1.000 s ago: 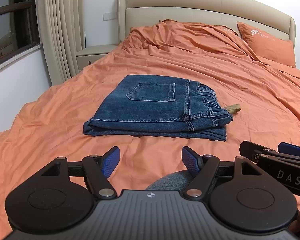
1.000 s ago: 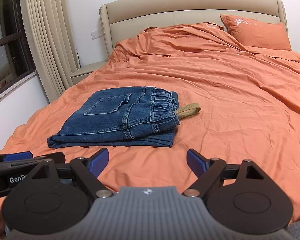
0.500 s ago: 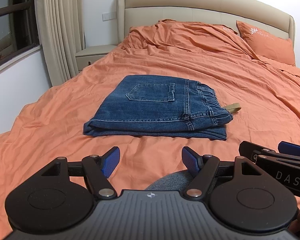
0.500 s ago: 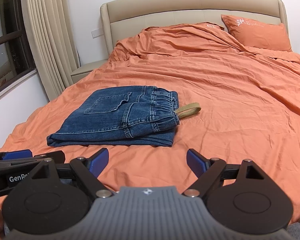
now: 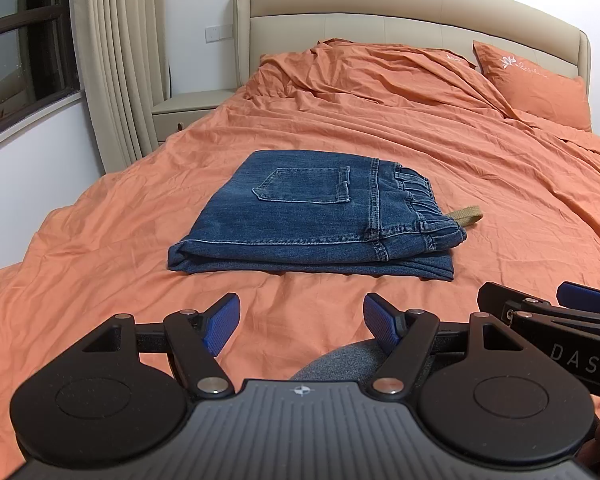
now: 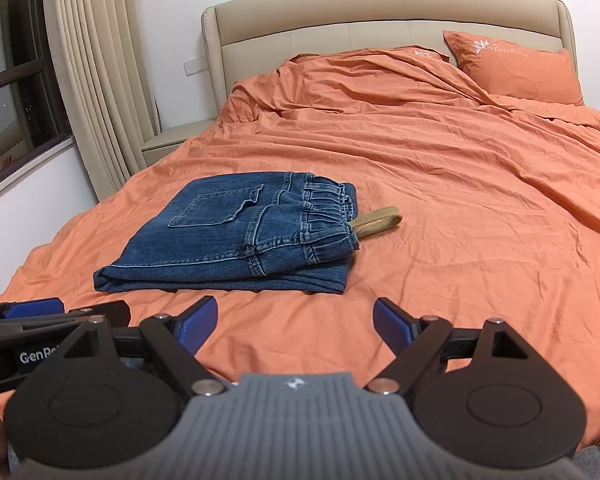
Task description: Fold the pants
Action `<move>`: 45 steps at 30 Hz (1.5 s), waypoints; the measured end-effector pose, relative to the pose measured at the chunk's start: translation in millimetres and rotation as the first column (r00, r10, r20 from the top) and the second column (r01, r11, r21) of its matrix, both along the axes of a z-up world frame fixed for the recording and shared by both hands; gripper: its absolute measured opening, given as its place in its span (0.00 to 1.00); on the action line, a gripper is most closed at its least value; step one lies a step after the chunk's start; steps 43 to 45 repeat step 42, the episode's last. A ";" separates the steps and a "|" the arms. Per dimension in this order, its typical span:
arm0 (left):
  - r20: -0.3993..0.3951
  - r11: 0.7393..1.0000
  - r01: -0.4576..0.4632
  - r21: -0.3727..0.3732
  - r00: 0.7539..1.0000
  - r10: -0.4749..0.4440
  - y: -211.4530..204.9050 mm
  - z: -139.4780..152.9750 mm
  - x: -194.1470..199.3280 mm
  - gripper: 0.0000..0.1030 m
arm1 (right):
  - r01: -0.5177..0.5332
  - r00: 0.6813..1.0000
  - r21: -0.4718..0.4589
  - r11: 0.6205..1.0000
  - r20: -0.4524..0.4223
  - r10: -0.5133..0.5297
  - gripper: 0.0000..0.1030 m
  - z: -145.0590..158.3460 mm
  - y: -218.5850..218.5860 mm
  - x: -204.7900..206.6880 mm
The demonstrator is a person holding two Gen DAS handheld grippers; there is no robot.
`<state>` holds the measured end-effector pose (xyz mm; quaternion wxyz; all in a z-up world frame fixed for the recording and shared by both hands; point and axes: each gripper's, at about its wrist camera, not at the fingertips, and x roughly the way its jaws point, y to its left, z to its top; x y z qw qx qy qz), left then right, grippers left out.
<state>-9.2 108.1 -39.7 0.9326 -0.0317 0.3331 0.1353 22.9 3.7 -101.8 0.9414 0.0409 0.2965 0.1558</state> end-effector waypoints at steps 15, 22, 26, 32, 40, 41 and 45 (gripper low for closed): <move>0.000 1.000 0.001 0.002 1.000 -0.001 -0.2 0.8 -0.2 0.80 | -0.001 1.000 -0.001 1.000 0.000 0.001 0.79 -0.1 0.3 -0.5; 0.001 1.000 0.002 0.014 1.000 -0.002 3.3 1.3 -0.9 0.81 | -0.001 1.000 -0.002 1.000 0.002 0.001 0.79 -0.2 1.0 -0.6; 0.001 1.000 0.003 0.013 1.000 -0.003 2.7 1.5 -1.0 0.81 | -0.007 1.000 -0.005 1.000 0.004 0.007 0.79 0.2 -1.1 -1.3; 0.002 1.000 0.004 0.017 1.000 -0.004 4.2 2.3 -1.3 0.81 | -0.008 1.000 -0.006 1.000 0.004 0.009 0.79 0.3 -1.6 -1.3; 0.005 1.000 0.009 0.017 1.000 -0.009 5.5 3.5 -1.4 0.81 | -0.012 1.000 -0.008 1.000 0.002 0.012 0.79 0.7 -2.6 -1.9; 0.006 1.000 0.010 0.023 1.000 -0.010 5.7 3.6 -1.3 0.81 | -0.011 1.000 -0.008 1.000 0.002 0.011 0.79 0.5 -2.1 -2.0; 0.005 1.000 0.009 0.024 1.000 -0.009 6.6 4.7 -1.0 0.81 | -0.011 1.000 -0.008 1.000 0.002 0.011 0.79 0.5 -2.2 -2.1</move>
